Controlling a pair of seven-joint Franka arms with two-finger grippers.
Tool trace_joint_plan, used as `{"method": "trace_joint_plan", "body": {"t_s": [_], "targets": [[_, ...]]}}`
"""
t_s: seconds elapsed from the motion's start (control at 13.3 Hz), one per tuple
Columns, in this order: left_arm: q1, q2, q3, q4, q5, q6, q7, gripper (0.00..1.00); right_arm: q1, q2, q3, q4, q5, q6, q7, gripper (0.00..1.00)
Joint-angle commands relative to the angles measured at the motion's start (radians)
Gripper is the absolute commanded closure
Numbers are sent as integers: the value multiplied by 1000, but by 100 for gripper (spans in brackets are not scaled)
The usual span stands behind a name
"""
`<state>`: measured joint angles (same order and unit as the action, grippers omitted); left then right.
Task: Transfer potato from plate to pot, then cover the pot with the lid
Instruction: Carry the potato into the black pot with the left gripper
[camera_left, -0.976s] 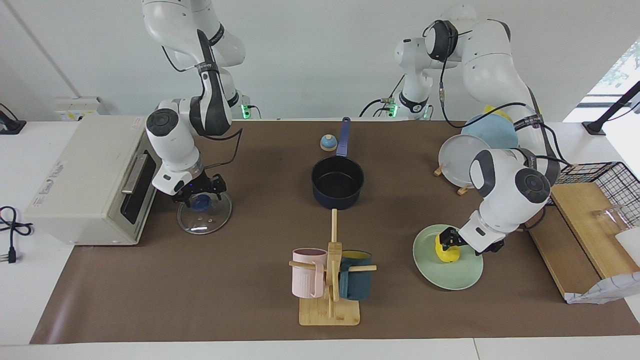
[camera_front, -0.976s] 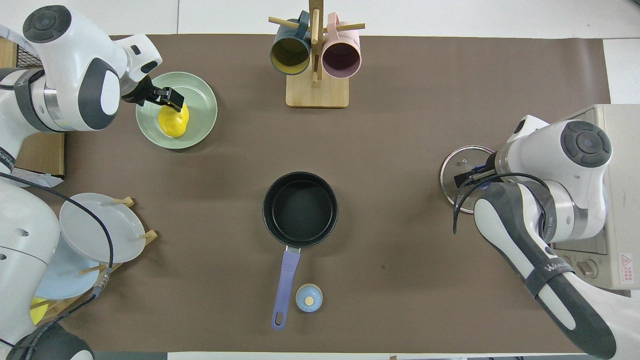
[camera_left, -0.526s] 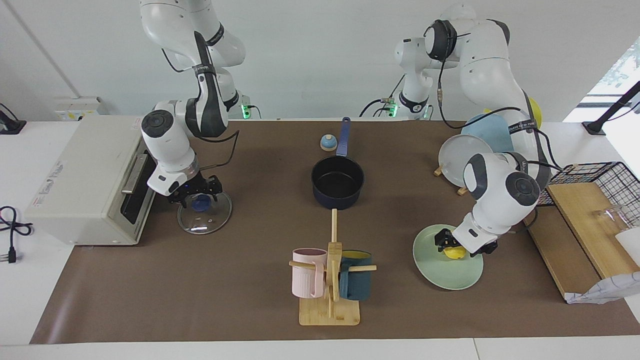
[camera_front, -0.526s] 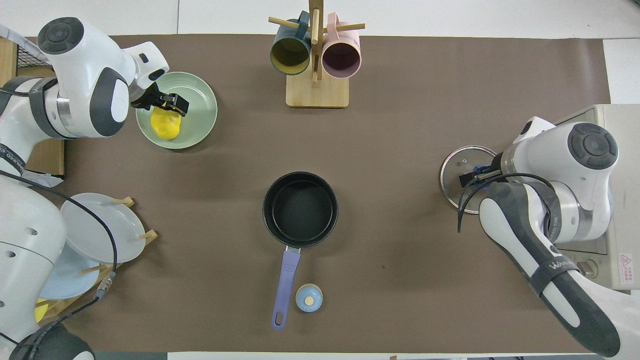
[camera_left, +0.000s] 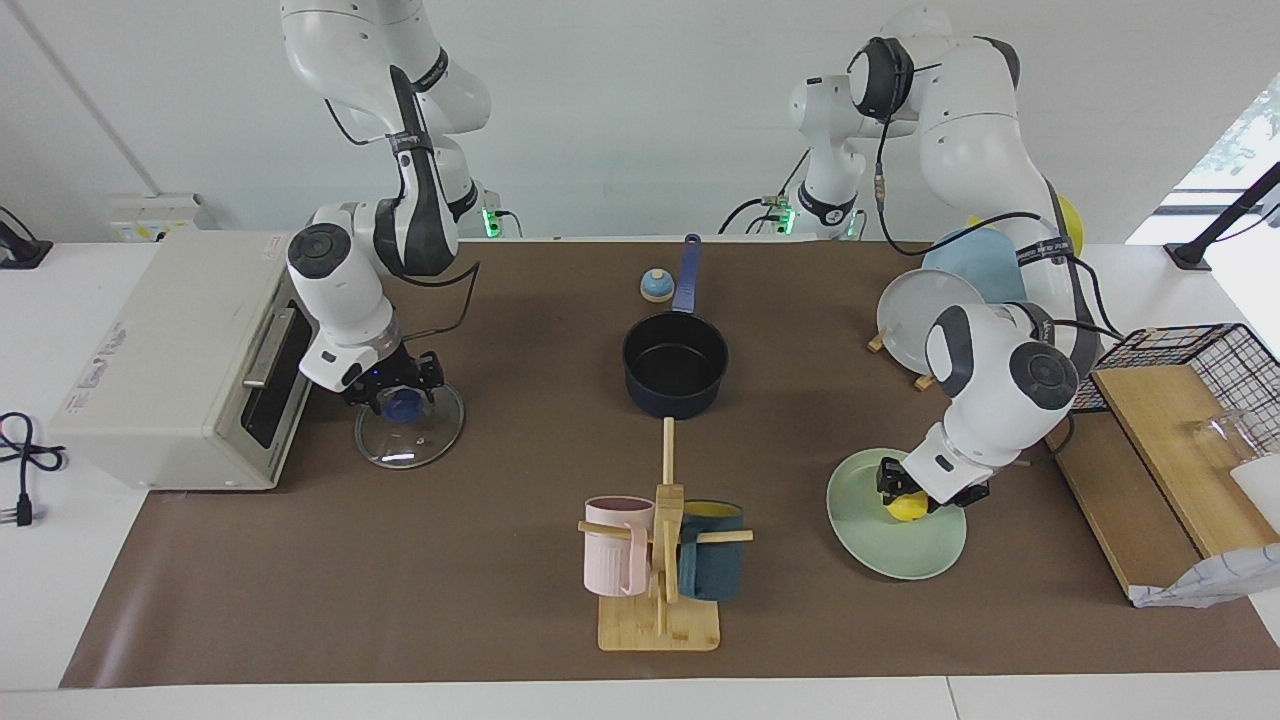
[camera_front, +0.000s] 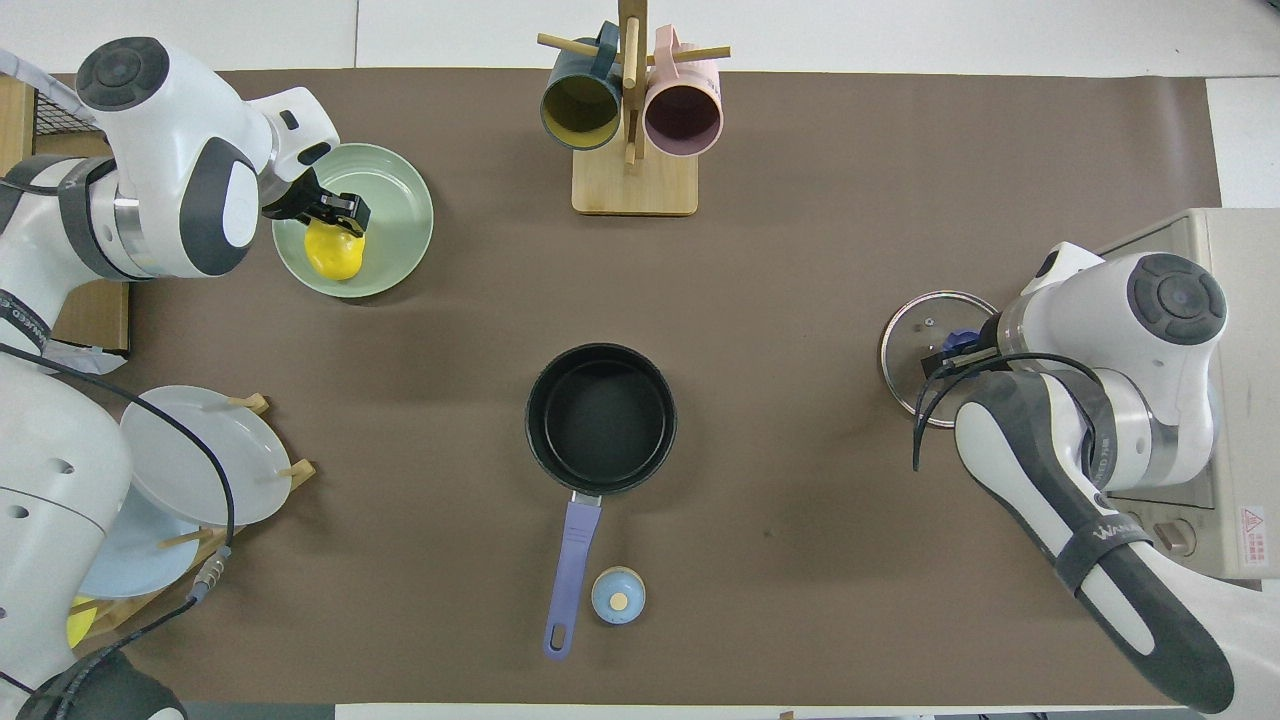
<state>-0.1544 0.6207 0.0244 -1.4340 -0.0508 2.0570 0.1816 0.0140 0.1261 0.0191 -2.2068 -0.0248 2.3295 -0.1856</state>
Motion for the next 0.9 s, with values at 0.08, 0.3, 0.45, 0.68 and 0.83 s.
{"method": "trace_joint_plan", "body": {"t_s": [0.08, 0.3, 0.45, 0.68, 0.83], "targets": [[-8, -35, 6, 15, -1, -53, 0, 100, -12, -16, 9, -21, -11, 27, 5, 23], [-10, -99, 9, 46, -55, -136, -50, 100, -12, -14, 9, -19, -11, 27, 5, 22], [-19, -188, 0, 40, -76, -194, -132, 100, -12, -14, 9, -19, -11, 28, 5, 21], [-124, -286, -1, 15, -78, -287, -324, 100, -12, -13, 9, -17, -11, 44, 5, 21], [-241, -352, -1, -63, -78, -285, -466, 100, -12, -13, 9, -17, -11, 45, 5, 23]]}}
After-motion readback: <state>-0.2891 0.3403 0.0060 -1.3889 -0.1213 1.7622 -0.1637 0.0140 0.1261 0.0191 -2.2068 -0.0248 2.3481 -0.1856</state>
